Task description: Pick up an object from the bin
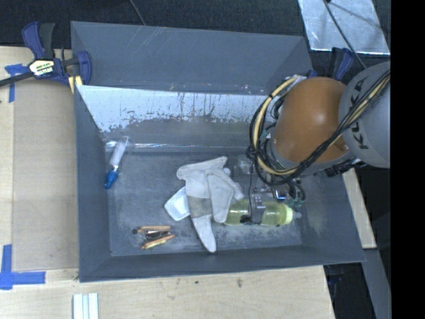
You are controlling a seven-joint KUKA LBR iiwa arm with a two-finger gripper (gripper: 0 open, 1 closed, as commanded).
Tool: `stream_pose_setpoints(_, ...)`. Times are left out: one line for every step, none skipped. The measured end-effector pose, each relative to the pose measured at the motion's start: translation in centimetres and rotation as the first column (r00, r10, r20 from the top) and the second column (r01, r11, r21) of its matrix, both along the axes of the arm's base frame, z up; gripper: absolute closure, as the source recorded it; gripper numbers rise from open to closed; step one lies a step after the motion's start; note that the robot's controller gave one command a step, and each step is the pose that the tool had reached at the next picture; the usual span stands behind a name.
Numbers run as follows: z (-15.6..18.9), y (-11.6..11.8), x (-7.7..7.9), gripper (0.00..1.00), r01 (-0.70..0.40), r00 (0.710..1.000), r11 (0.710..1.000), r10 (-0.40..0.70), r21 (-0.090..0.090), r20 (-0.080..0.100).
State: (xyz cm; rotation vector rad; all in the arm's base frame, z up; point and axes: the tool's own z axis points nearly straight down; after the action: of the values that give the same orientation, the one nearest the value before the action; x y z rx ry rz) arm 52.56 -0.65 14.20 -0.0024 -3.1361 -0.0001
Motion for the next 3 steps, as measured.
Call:
stream_pose_setpoints(0.5, 0.0, 0.2, 0.0, 0.0, 1.0, 1.0, 0.0, 0.0, 0.008)
stream_pose_setpoints(-3.6, -0.1, 0.6, 0.0, -0.002, 1.0, 1.0, 0.002, 0.0, 0.01)
stream_pose_setpoints(-6.1, 1.7, 1.9, 1.0, -0.053, 0.999, 0.999, 0.053, -0.007, -0.005)
